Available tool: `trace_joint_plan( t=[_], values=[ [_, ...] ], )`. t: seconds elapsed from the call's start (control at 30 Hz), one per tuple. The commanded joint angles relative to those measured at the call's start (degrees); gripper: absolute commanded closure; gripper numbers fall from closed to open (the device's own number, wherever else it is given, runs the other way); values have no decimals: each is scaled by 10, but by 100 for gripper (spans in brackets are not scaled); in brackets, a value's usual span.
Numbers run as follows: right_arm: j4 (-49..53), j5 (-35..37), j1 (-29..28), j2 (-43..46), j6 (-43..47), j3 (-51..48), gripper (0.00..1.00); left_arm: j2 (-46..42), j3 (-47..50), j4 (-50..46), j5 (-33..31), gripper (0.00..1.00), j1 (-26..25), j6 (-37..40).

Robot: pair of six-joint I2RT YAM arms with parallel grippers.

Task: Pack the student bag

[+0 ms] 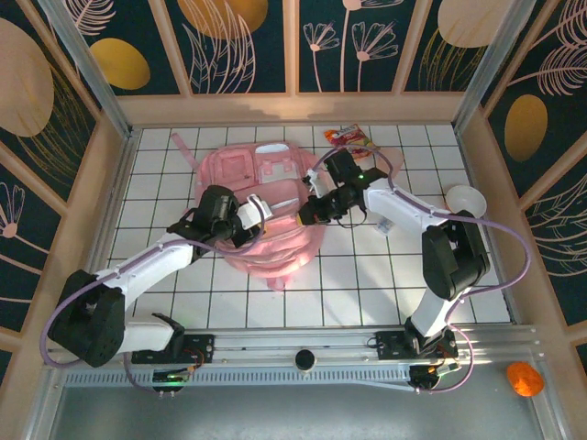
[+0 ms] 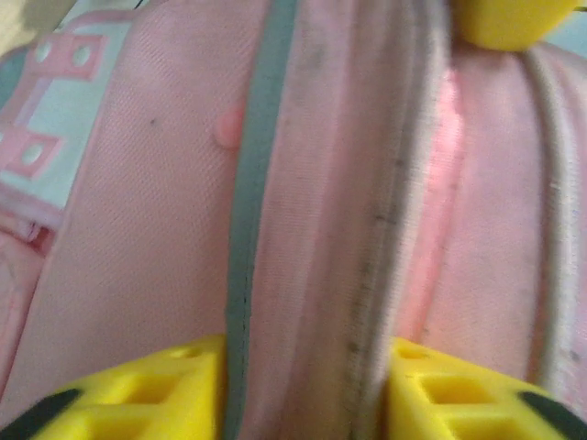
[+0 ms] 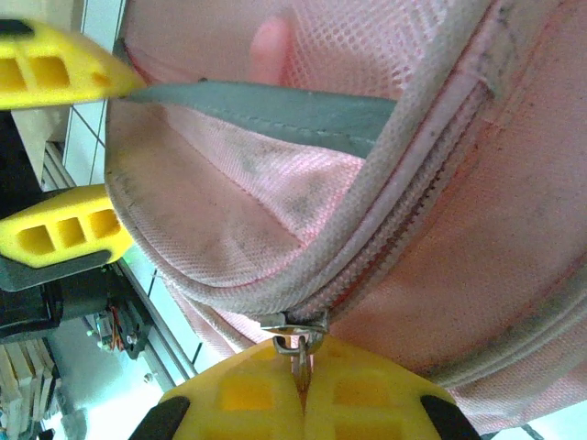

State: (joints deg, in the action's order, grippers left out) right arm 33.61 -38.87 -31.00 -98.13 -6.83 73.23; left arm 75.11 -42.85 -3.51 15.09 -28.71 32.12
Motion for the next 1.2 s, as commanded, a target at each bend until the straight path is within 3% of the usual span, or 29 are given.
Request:
trace_joint_plan(
  t=[0.0,0.1,0.27,0.43,0.57,0.67,0.87,1.0,1.17],
  values=[
    [19,-1,19,26,10,13,100,-7,-32,-28,23,82,9,-5],
    [6,2,28,14,4,19,100,-38,-31,-59,62,100,8,-33],
    [11,12,37,-15,15,51,100,-90,-12,-36,65,100,-23,-142],
    [52,29,40,-52,57,120,100,-81,-13,38,46,100,-67,-279],
    [48,17,40,-45,61,106,100,-56,-41,48,-42,100,-68,-357],
    [17,3,39,-20,50,52,98,-40,-57,43,-74,100,-68,-369],
    [-114,-49,41,17,0,-49,93,-25,-54,63,-26,100,-67,-363],
    [-163,-58,41,22,-21,-78,83,-37,-48,68,-27,100,-68,-357],
    [-181,-48,41,31,-30,-92,91,-49,-44,69,-53,100,-67,-355]
  ],
)
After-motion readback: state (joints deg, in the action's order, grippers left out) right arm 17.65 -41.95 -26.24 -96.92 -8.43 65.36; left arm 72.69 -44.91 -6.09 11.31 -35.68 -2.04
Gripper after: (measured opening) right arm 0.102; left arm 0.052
